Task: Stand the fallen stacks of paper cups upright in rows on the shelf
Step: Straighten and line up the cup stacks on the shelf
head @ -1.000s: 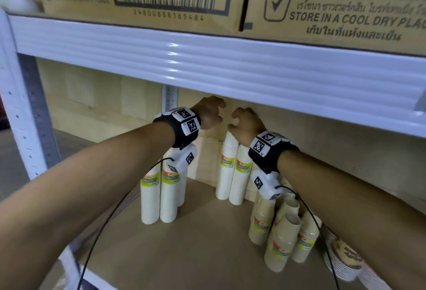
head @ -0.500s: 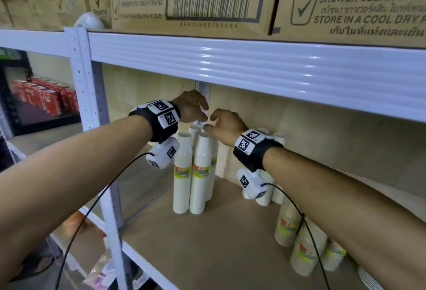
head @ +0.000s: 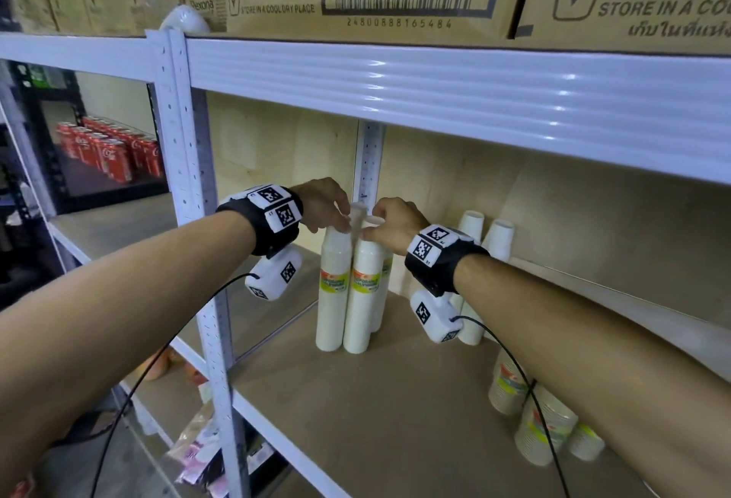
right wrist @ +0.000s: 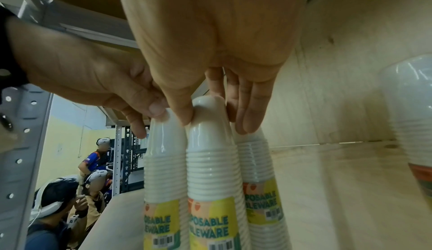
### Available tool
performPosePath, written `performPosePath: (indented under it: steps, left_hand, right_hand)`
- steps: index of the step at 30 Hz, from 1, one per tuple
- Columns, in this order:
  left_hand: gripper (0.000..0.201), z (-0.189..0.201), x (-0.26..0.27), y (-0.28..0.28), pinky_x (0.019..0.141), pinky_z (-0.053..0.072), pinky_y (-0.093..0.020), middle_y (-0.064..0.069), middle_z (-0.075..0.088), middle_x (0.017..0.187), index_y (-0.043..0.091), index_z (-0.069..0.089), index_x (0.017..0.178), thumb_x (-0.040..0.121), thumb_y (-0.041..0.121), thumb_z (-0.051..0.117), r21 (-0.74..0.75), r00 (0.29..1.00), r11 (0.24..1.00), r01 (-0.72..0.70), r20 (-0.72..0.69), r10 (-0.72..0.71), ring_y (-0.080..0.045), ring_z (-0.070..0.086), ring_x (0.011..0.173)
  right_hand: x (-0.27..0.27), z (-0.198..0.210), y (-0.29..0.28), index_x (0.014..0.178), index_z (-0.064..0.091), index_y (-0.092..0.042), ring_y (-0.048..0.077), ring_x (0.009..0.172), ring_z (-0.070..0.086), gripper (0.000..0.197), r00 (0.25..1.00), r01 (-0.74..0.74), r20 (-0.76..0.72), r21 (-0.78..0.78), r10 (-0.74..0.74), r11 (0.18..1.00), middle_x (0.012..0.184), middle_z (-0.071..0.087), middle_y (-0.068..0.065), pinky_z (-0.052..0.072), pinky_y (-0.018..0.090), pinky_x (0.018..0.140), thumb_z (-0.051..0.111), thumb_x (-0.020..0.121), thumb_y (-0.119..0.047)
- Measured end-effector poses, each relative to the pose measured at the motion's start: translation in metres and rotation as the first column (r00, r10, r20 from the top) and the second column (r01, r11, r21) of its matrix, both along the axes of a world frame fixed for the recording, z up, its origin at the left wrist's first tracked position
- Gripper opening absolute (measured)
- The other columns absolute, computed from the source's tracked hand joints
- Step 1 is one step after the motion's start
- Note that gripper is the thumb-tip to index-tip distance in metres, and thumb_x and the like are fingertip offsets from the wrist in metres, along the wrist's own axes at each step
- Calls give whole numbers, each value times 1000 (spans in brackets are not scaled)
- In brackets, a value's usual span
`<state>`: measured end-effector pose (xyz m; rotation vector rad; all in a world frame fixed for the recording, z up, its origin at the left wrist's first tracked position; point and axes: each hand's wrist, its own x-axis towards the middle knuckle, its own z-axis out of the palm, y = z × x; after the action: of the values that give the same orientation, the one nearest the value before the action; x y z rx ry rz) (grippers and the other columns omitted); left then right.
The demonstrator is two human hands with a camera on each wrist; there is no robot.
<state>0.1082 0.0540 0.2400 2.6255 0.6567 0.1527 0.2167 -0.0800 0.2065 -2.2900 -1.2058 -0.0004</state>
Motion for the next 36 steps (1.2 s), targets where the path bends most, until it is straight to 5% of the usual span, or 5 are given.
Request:
performPosePath:
  steps: [6, 14, 18, 23, 36]
  left_hand:
    - [41, -18, -1, 2, 52, 52, -25, -5, 55, 116, 18, 62, 115, 78, 17, 79, -80, 999, 997, 5, 40, -2, -23, 64, 83]
    - [42, -19, -1, -3, 58, 53, -27, -6, 57, 116, 15, 64, 119, 79, 14, 76, -52, 995, 998, 42, 88, -37, -20, 62, 79]
    - [41, -18, 3, -10, 64, 57, -32, -7, 58, 114, 11, 65, 120, 80, 12, 75, -74, 992, 994, 82, 97, -74, -21, 62, 79]
    - [37, -12, 15, -24, 74, 60, -39, -5, 56, 110, 10, 64, 118, 83, 11, 74, -85, 988, 987, 138, 84, -131, -26, 65, 79]
    - [41, 1, 82, -83, 74, 61, -37, -3, 51, 120, 14, 64, 121, 82, 12, 75, -22, 944, 948, 317, 103, -313, -26, 65, 92]
  right_hand:
    - [-1, -4, -2, 116, 58, -15, 16, 87, 55, 46, 999, -10, -30, 20, 11, 1000, 106, 59, -1, 33, 21, 52, 77, 76, -30]
    - [-4, -3, -8, 109, 58, -16, 18, 87, 58, 42, 999, -8, -48, 17, 9, 1000, 100, 59, -2, 38, 23, 56, 78, 75, -31]
    - [-3, 1, -19, 108, 61, -14, 20, 104, 60, 44, 999, -2, -43, 26, 3, 1000, 122, 62, -1, 49, 31, 78, 79, 73, -33]
    - [3, 9, -42, 101, 62, -15, 18, 88, 61, 39, 999, 46, -12, 31, -46, 998, 97, 62, -5, 41, 24, 58, 81, 72, -34]
    - [35, 25, -115, 106, 63, -13, 20, 92, 62, 46, 961, 268, 64, 23, -269, 963, 103, 63, 2, 52, 31, 76, 80, 72, -38]
